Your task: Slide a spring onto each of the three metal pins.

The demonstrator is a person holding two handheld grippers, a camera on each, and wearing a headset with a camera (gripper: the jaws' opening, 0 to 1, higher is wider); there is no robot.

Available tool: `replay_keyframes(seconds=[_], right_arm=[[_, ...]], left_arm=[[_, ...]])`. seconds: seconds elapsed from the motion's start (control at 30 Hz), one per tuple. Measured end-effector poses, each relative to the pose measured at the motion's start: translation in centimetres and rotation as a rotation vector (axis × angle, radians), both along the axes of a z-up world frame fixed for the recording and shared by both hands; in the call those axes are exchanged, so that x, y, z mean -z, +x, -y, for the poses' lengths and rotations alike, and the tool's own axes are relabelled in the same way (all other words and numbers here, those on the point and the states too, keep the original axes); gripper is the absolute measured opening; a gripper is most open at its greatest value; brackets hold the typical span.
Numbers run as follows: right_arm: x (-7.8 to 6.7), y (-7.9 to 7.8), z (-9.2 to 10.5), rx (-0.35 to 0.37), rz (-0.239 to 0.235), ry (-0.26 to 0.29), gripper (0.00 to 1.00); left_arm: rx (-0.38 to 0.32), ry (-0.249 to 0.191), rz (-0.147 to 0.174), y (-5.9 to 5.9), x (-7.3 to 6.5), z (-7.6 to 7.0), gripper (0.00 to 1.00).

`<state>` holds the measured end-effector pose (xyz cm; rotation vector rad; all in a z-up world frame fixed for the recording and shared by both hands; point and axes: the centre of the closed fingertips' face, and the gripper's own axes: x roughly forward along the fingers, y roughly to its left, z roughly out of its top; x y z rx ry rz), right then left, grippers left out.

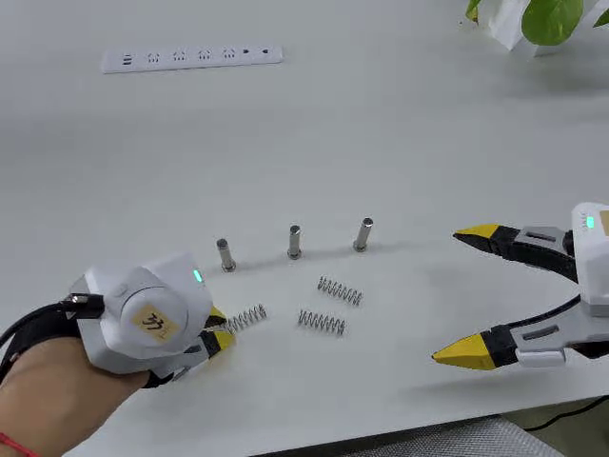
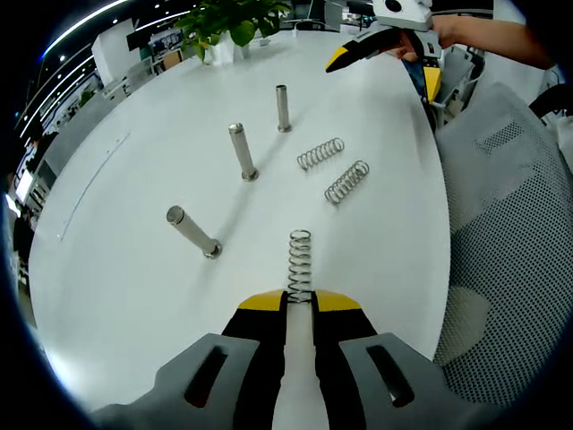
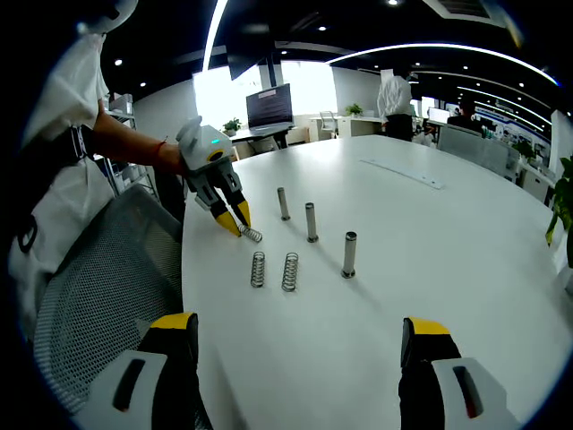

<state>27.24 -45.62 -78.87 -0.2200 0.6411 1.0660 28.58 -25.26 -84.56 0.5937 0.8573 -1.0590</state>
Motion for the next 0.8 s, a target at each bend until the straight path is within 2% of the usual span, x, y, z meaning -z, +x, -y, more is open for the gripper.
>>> replay_keyframes(seconds=[0.33,0.53,0.8], right_arm=[[0.03,-0.22,0.06,0.005,-0.003,0.001,0.93],[-0.02,-0.36,-0.07,0.008,-0.008,0.005,0.92],[-0.19,-0.47,-0.25,0.006,-0.009,0.007,0.91]], left_arm=[[0.015,0.038,-0.040,0.03,0.09,0.10,0.07],[0.014,0.031,-0.051,-0.09,0.07,0.16,0.06],[0.004,0.006,-0.049,-0.21,-0.29,0.18,0.06]])
